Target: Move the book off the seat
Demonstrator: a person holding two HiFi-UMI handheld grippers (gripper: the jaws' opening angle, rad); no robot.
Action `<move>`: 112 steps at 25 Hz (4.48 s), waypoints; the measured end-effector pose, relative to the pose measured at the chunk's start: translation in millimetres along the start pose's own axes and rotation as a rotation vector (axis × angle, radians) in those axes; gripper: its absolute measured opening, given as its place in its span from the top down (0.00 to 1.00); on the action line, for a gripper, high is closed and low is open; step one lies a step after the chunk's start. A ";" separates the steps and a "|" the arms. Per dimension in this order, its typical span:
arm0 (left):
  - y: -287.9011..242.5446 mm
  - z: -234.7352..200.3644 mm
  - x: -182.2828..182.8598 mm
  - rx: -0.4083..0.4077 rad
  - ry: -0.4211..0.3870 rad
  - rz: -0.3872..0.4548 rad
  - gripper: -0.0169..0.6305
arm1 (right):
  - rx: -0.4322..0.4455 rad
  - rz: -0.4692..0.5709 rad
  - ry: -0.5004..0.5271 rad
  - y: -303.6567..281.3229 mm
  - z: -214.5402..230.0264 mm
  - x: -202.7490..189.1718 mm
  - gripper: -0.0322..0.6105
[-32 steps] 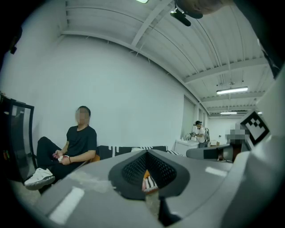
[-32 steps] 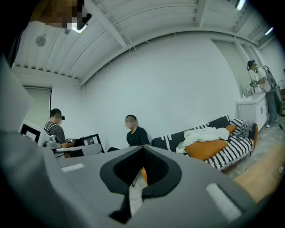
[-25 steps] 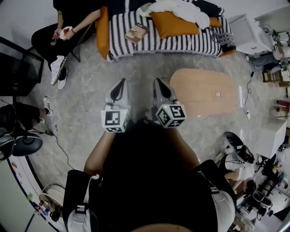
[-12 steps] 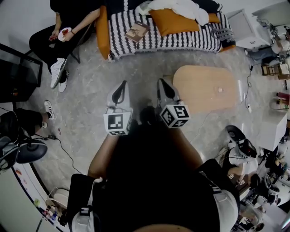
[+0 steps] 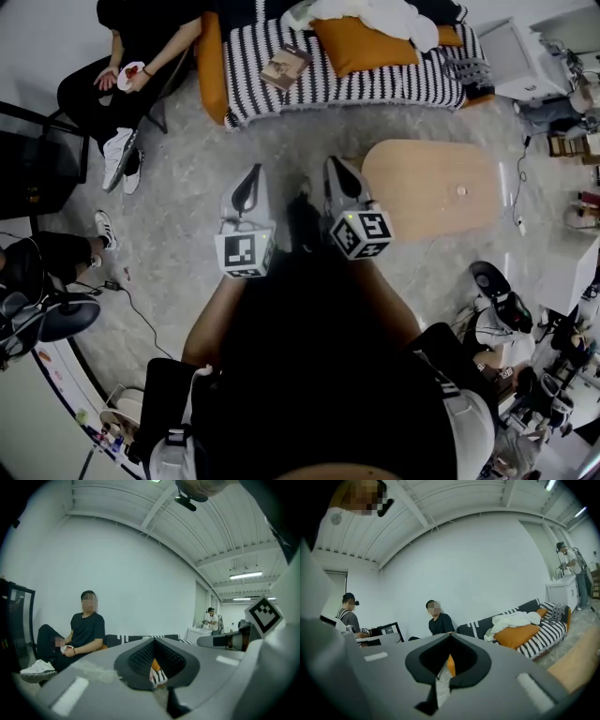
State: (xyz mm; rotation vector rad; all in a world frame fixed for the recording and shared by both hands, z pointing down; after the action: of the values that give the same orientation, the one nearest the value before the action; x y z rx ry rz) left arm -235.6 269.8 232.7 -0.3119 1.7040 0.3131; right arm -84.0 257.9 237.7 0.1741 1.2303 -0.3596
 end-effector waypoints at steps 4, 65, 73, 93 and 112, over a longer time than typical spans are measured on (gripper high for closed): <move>-37.1 -4.7 -0.4 0.000 0.000 0.002 0.97 | 0.005 0.001 -0.015 -29.1 18.9 5.1 0.94; -370.7 -97.4 -161.8 0.070 0.079 -0.227 0.96 | -0.042 -0.280 -0.201 -329.8 224.8 -107.1 0.94; -388.2 -122.0 -210.4 0.096 0.138 -0.265 0.97 | -0.080 -0.331 -0.223 -360.1 242.9 -165.2 0.94; -413.8 -173.6 -308.3 0.084 0.189 -0.329 0.96 | -0.200 -0.441 -0.331 -407.2 296.6 -312.7 0.77; -436.4 -212.4 -368.8 0.097 0.252 -0.382 0.96 | -0.237 -0.542 -0.454 -445.6 324.1 -417.4 0.67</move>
State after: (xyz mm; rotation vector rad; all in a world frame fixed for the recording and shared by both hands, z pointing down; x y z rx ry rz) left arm -208.7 -203.6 615.8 -0.6149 1.8540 -0.0948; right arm -76.7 -188.3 765.7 -0.4354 0.8422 -0.6752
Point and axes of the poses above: the fingertips, and each gripper's own axes: y backward along the fingers, z to its right, x out of its top, the point moved 1 cm from there along y, backward along the fingers, and after that the axes turned 10 degrees about z, right-handed, at the moved point
